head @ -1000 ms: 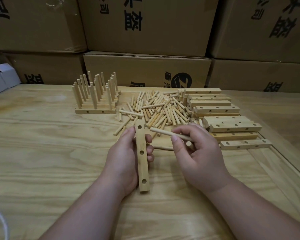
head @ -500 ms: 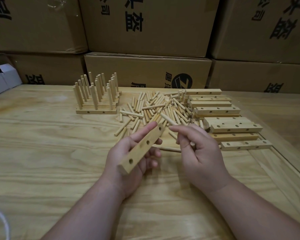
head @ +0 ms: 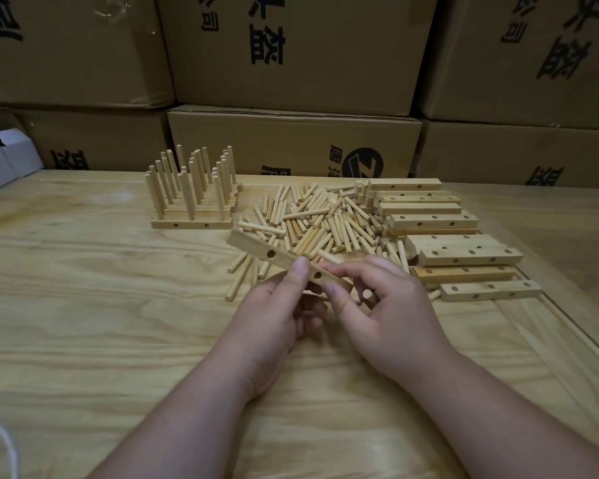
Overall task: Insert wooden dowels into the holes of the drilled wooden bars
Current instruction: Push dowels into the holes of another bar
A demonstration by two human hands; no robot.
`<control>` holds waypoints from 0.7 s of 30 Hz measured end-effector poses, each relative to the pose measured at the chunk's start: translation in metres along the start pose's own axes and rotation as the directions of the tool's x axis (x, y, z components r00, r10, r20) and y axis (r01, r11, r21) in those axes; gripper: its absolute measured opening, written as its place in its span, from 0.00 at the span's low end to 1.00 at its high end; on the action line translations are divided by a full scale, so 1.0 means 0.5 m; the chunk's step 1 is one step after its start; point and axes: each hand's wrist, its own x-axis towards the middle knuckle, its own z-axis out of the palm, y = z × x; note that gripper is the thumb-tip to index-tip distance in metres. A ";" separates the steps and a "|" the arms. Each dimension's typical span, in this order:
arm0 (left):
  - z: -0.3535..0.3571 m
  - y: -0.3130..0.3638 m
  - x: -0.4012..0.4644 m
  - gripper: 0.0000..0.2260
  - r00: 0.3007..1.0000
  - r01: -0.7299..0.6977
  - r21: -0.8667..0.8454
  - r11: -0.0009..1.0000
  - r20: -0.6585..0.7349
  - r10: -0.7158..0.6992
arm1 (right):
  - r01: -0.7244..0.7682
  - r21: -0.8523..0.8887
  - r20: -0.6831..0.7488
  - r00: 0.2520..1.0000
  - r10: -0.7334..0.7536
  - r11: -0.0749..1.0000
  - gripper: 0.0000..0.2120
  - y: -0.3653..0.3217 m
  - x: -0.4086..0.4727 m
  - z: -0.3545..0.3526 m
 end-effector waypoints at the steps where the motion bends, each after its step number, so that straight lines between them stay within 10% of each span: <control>1: 0.001 0.001 0.001 0.22 0.999 -0.009 -0.011 1.000 -0.035 0.008 | 0.010 -0.018 0.000 1.000 -0.010 1.000 0.09 -0.001 0.000 0.000; 6: -0.008 0.005 0.016 0.16 0.948 -0.117 -0.195 0.974 -0.313 0.051 | 0.036 0.038 0.048 0.998 -0.038 0.999 0.09 -0.004 -0.002 -0.002; 12: -0.014 0.010 0.011 0.16 0.953 -0.103 -0.317 0.943 -0.302 0.003 | -0.019 0.157 0.068 0.998 0.009 0.987 0.15 -0.001 -0.005 -0.003; 21: -0.012 0.004 0.006 0.17 0.973 -0.065 -0.016 0.998 -0.223 0.060 | -0.019 0.211 0.002 1.000 0.019 0.977 0.07 -0.007 -0.003 -0.004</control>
